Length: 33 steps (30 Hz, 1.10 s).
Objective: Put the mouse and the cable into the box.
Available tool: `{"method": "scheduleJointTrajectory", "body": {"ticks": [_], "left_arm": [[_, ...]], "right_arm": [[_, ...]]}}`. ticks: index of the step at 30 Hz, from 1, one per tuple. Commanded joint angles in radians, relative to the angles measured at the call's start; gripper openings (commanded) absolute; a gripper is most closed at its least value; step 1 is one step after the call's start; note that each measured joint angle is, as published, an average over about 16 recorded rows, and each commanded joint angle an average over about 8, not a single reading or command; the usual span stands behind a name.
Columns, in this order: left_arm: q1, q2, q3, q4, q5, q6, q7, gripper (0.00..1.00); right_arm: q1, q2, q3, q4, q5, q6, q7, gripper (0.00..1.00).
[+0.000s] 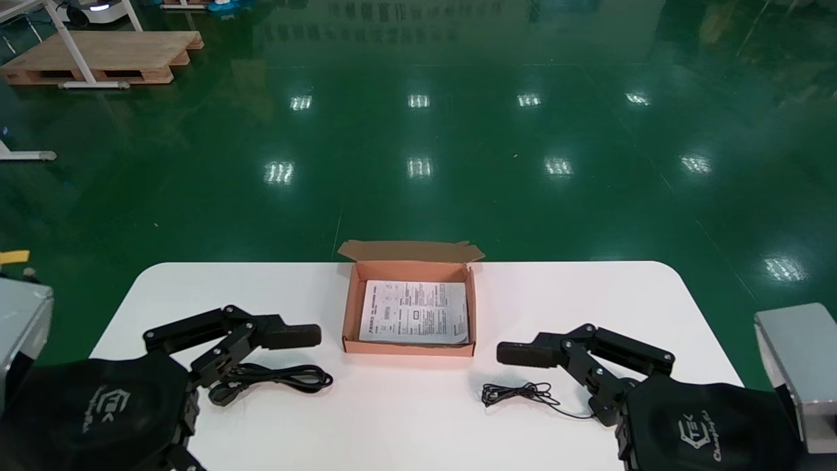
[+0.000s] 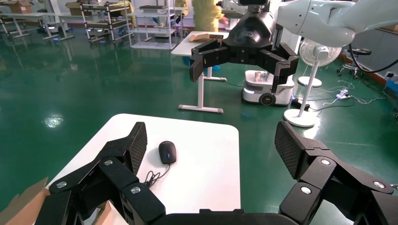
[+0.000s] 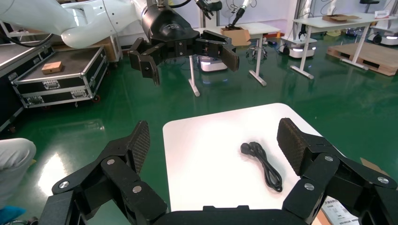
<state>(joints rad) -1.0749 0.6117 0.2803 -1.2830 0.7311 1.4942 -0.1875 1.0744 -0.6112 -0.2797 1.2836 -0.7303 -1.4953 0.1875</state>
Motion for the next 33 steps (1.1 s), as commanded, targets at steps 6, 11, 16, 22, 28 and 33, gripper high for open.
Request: {"method": "scheduleJointTrajectory", "body": {"ticks": [6, 11, 16, 22, 28, 33], "left_arm": [[0.0, 0.0, 0.0, 0.0, 0.0, 0.0, 0.0, 1.0], [0.0, 0.0, 0.0, 0.0, 0.0, 0.0, 0.0, 1.0], [0.0, 0.0, 0.0, 0.0, 0.0, 0.0, 0.0, 1.0], [0.0, 0.0, 0.0, 0.0, 0.0, 0.0, 0.0, 1.0], [0.0, 0.0, 0.0, 0.0, 0.0, 0.0, 0.0, 1.0], [0.0, 0.0, 0.0, 0.0, 0.0, 0.0, 0.0, 1.0]], "right_arm": [[0.0, 0.0, 0.0, 0.0, 0.0, 0.0, 0.0, 1.0], [0.0, 0.0, 0.0, 0.0, 0.0, 0.0, 0.0, 1.0], [0.0, 0.0, 0.0, 0.0, 0.0, 0.0, 0.0, 1.0], [0.0, 0.0, 0.0, 0.0, 0.0, 0.0, 0.0, 1.0], [0.0, 0.0, 0.0, 0.0, 0.0, 0.0, 0.0, 1.0], [0.0, 0.0, 0.0, 0.0, 0.0, 0.0, 0.0, 1.0]]}}
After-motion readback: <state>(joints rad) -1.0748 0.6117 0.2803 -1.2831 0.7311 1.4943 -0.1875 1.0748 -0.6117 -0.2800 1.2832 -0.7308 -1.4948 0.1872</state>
